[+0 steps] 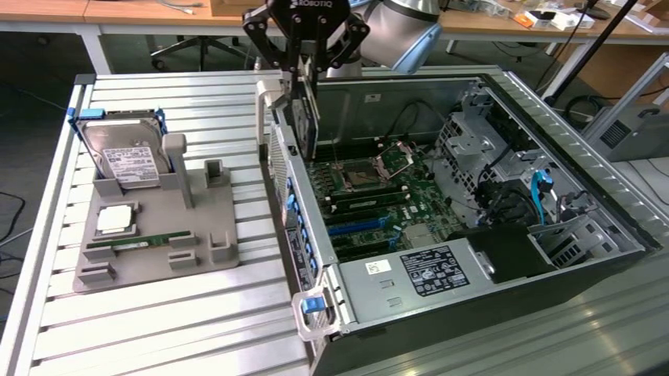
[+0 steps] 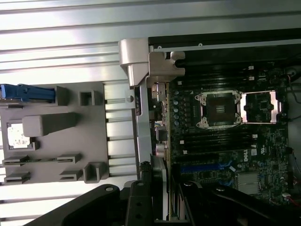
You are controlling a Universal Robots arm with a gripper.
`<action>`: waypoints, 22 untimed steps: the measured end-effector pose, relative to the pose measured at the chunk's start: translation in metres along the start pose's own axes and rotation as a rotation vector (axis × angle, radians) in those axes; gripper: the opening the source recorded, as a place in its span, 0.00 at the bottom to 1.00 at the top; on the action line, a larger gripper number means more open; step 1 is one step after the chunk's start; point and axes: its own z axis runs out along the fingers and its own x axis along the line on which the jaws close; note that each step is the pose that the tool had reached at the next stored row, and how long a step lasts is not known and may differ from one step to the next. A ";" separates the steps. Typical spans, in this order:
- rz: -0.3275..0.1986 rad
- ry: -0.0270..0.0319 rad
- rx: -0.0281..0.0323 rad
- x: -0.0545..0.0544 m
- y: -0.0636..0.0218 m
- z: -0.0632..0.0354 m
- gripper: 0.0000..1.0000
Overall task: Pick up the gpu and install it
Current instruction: 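Pick up the gpu and move the gpu toward the slot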
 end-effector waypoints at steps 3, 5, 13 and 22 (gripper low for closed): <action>0.000 0.0000 0.0002 -0.001 0.0001 0.0001 0.27; 0.000 0.0000 0.0004 -0.002 0.0002 0.0001 0.27; 0.000 -0.0001 0.0013 -0.006 0.0005 0.0002 0.27; 0.000 -0.0003 0.0037 -0.016 0.0012 0.0009 0.27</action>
